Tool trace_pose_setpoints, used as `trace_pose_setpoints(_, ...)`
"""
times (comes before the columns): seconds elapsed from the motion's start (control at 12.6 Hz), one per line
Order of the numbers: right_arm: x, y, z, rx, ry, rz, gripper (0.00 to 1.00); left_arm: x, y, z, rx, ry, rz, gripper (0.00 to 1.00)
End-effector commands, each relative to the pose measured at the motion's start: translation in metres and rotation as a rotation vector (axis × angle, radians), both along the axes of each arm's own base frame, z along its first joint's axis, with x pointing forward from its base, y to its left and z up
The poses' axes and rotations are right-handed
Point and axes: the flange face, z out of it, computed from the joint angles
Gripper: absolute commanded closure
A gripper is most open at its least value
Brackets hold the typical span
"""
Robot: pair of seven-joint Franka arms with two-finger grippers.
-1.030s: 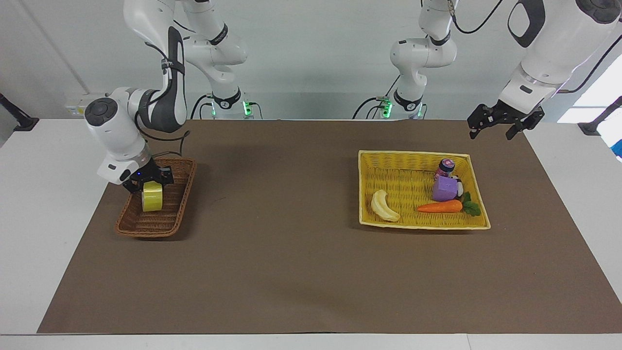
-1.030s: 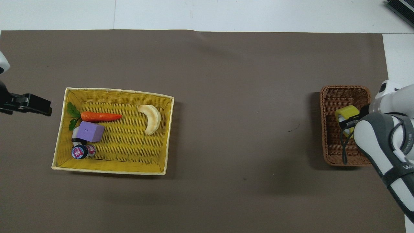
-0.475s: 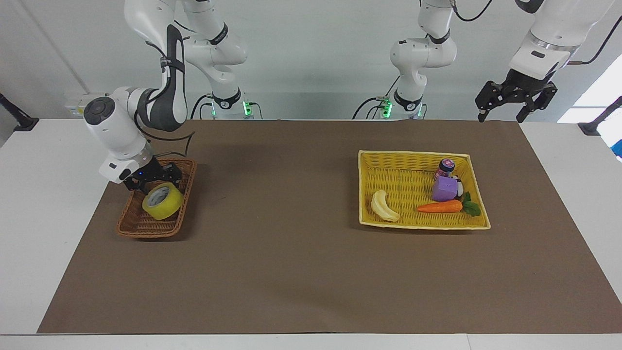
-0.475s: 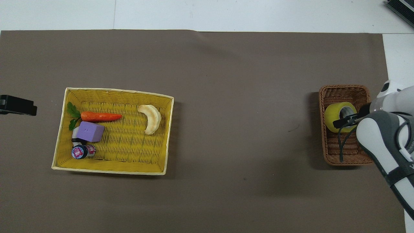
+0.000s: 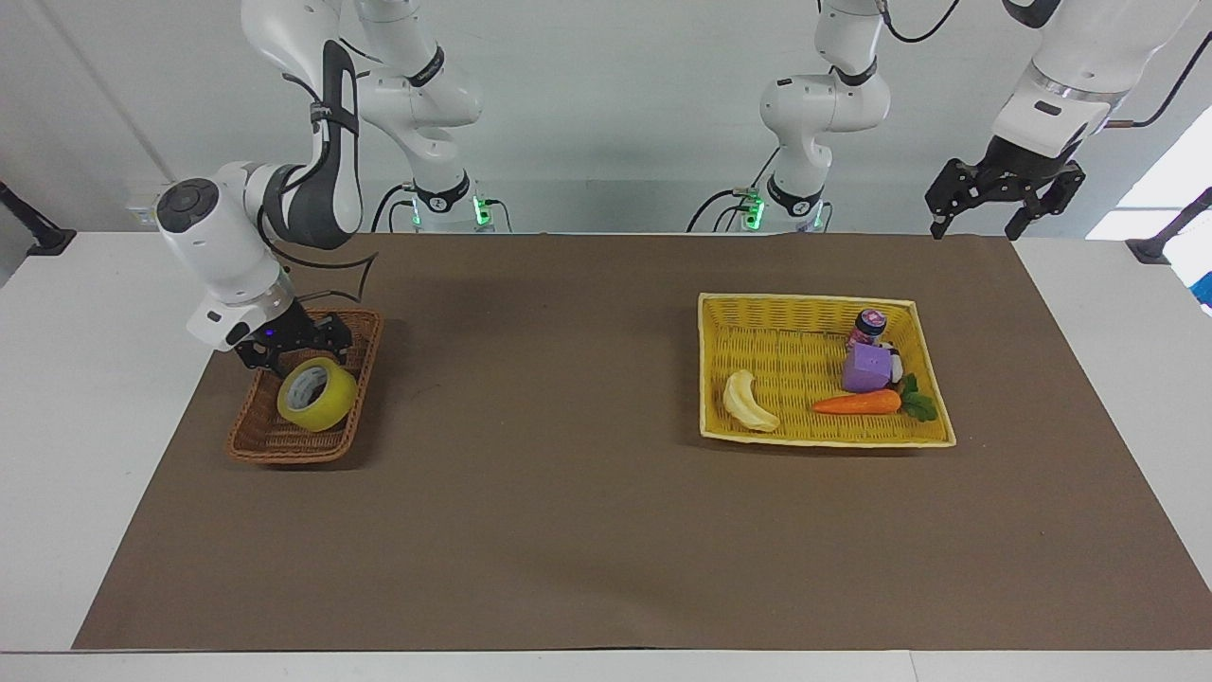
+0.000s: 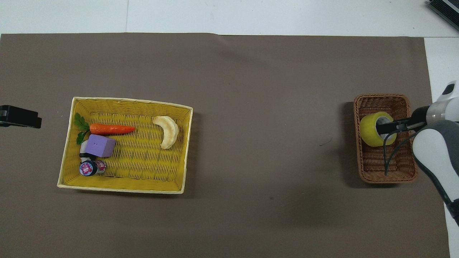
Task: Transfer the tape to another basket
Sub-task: 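Lower the tape into the wicker basket and open the right gripper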
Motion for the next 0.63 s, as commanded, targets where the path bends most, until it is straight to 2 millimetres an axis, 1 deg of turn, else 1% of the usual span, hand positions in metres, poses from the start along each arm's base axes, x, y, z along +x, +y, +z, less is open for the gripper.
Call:
trace_pose_setpoints(0.0, 0.009, 0.026, 0.05, 0.024, 0.026, -0.106, 0.0, -0.002, 0.002, 0.001, -0.01, 0.009, 0.012, 0.0)
trace_pose_setpoints(0.08, 0.008, 0.037, 0.068, 0.023, 0.058, -0.15, 0.0, -0.002, 0.002, 0.001, -0.01, 0.009, 0.012, 0.0)
trace_pose_setpoints(0.16, 0.007, 0.046, 0.087, -0.016, 0.064, -0.176, 0.0, -0.002, 0.002, 0.001, -0.01, 0.009, 0.012, 0.0)
trace_pose_setpoints(0.24, 0.004, 0.048, 0.109, -0.051, 0.057, -0.183, 0.0, -0.002, 0.002, 0.001, -0.01, 0.009, 0.012, 0.0)
trace_pose_setpoints(0.32, -0.004, 0.049, 0.129, -0.047, 0.065, -0.186, 0.0, -0.002, 0.002, 0.001, -0.01, 0.009, 0.012, 0.0)
trace_pose_setpoints(0.4, -0.011, 0.049, 0.144, -0.043, 0.078, -0.187, 0.0, -0.002, 0.002, 0.001, -0.01, 0.009, 0.012, 0.0)
trace_pose_setpoints(0.48, -0.018, 0.047, 0.164, -0.042, 0.086, -0.19, 0.0, -0.002, 0.002, 0.001, -0.01, 0.009, 0.012, 0.0)
trace_pose_setpoints(0.55, -0.023, 0.046, 0.189, -0.05, 0.092, -0.191, 0.0, -0.002, 0.002, 0.001, -0.01, 0.009, 0.012, 0.0)
